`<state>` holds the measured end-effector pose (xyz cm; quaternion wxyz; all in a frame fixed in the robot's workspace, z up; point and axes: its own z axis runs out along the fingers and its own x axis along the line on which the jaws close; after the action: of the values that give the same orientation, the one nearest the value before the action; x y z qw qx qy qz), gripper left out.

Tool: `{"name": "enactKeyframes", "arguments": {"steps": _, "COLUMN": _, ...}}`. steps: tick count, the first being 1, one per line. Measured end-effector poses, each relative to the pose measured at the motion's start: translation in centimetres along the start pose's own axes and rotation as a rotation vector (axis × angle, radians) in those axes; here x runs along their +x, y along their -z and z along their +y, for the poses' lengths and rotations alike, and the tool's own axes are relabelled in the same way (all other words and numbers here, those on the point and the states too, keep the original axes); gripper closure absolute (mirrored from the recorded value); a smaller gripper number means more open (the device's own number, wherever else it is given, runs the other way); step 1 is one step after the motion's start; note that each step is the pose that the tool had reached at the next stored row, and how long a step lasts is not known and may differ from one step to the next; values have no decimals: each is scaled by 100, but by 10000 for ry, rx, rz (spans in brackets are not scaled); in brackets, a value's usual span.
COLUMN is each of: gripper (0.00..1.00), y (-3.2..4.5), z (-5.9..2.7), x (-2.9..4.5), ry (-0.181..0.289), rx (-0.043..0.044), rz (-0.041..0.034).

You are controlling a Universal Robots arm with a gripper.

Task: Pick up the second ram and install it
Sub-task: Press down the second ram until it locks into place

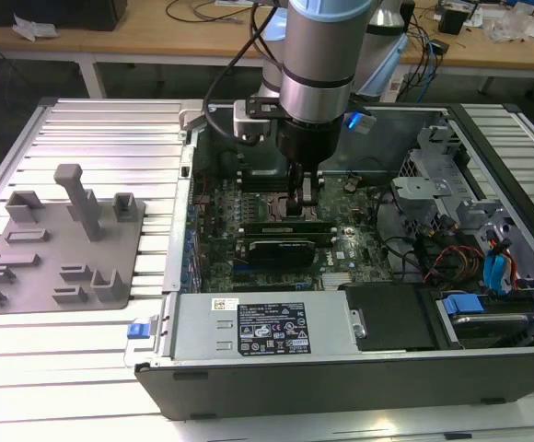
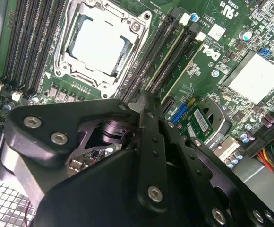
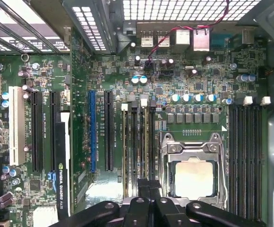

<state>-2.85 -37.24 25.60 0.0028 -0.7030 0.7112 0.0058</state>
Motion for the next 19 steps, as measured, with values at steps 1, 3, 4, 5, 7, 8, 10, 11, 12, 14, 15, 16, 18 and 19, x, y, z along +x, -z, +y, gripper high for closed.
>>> {"name": "enactKeyframes", "arguments": {"steps": 1, "gripper": 92, "y": 0, "z": 0, "x": 0, "ry": 0, "rx": 0, "rz": -7}}
{"name": "enactKeyframes", "arguments": {"steps": 3, "gripper": 92, "y": 0, "z": 0, "x": 0, "ry": -1, "rx": -1, "rz": -28}}
{"name": "enactKeyframes", "arguments": {"steps": 4, "gripper": 92, "y": 0, "z": 0, "x": 0, "ry": 0, "rx": -1, "rz": -34}}
{"name": "enactKeyframes", "arguments": {"steps": 5, "gripper": 92, "y": 0, "z": 0, "x": 0, "ry": 0, "rx": -1, "rz": -41}}
{"name": "enactKeyframes", "arguments": {"steps": 7, "gripper": 92, "y": 0, "z": -2, "x": 0, "ry": 1, "rx": -1, "rz": -51}}
{"name": "enactKeyframes", "arguments": {"steps": 8, "gripper": 92, "y": 0, "z": -11, "x": 0, "ry": 3, "rx": -1, "rz": -51}}
{"name": "enactKeyframes", "arguments": {"steps": 10, "gripper": 92, "y": 0, "z": -60, "x": 0, "ry": 0, "rx": -1, "rz": -51}}
{"name": "enactKeyframes", "arguments": {"steps": 11, "gripper": 92, "y": 0, "z": -71, "x": 0, "ry": 0, "rx": -1, "rz": -51}}
{"name": "enactKeyframes", "arguments": {"steps": 12, "gripper": 92, "y": 1, "z": -87, "x": -1, "ry": 0, "rx": -1, "rz": -50}}
{"name": "enactKeyframes", "arguments": {"steps": 14, "gripper": 92, "y": 1, "z": -128, "x": -1, "ry": -1, "rx": -1, "rz": -51}}
{"name": "enactKeyframes", "arguments": {"steps": 15, "gripper": 92, "y": 1, "z": -164, "x": -2, "ry": 1, "rx": -1, "rz": -51}}
{"name": "enactKeyframes", "arguments": {"steps": 16, "gripper": 92, "y": 1, "z": -199, "x": -2, "ry": 0, "rx": -1, "rz": -51}}
{"name": "enactKeyframes", "arguments": {"steps": 18, "gripper": 92, "y": 1, "z": -257, "x": -3, "ry": 0, "rx": -1, "rz": -51}}
{"name": "enactKeyframes", "arguments": {"steps": 19, "gripper": 92, "y": 1, "z": -275, "x": -3, "ry": 1, "rx": -1, "rz": -51}}
